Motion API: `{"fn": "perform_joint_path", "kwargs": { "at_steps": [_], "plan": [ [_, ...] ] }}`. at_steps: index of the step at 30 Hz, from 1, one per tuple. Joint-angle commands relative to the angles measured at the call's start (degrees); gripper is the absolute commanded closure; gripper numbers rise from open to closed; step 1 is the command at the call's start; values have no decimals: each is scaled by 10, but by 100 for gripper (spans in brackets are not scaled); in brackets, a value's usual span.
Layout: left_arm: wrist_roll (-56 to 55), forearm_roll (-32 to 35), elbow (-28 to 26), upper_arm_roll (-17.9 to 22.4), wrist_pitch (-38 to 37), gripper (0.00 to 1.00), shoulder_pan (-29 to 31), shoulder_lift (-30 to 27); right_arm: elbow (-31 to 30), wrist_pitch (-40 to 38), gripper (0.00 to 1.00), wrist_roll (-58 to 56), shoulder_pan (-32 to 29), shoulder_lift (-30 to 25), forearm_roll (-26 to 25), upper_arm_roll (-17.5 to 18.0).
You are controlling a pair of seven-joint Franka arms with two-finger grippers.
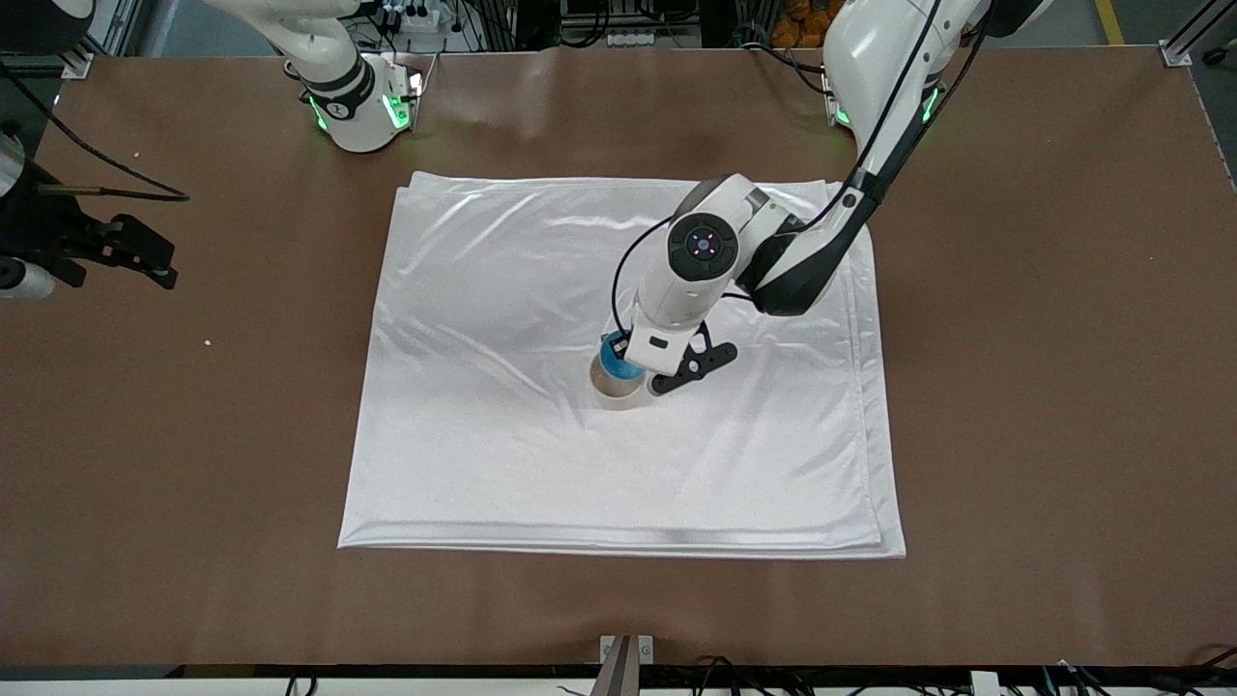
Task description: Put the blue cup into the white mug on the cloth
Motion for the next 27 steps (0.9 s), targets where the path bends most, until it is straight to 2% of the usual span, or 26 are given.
{"fn": "perform_joint_path", "kwargs": {
  "at_steps": [1,3,5,10,12,15,27],
  "plan": [
    [-7,15,15,5,4,100,-7,13,-14,11,0,-8,-3,-7,17,1],
    [-3,15,15,5,4,100,-7,14,-14,12,0,-8,-3,-7,20,1],
    [3,15,15,6,4,85,-6,14,-14,14,0,-8,-3,-7,21,1],
    [36,19,14,15,4,28,-10,14,-14,14,0,-8,-2,-11,39,1],
    [44,38,14,15,4,1,-12,14,-14,14,0,-9,-2,-11,53,1],
    [38,69,13,13,4,0,-16,14,-14,13,0,-9,-2,-11,53,1],
    [45,92,12,19,-4,0,-8,-5,-13,13,0,-9,0,-11,57,1]
  ]
}}
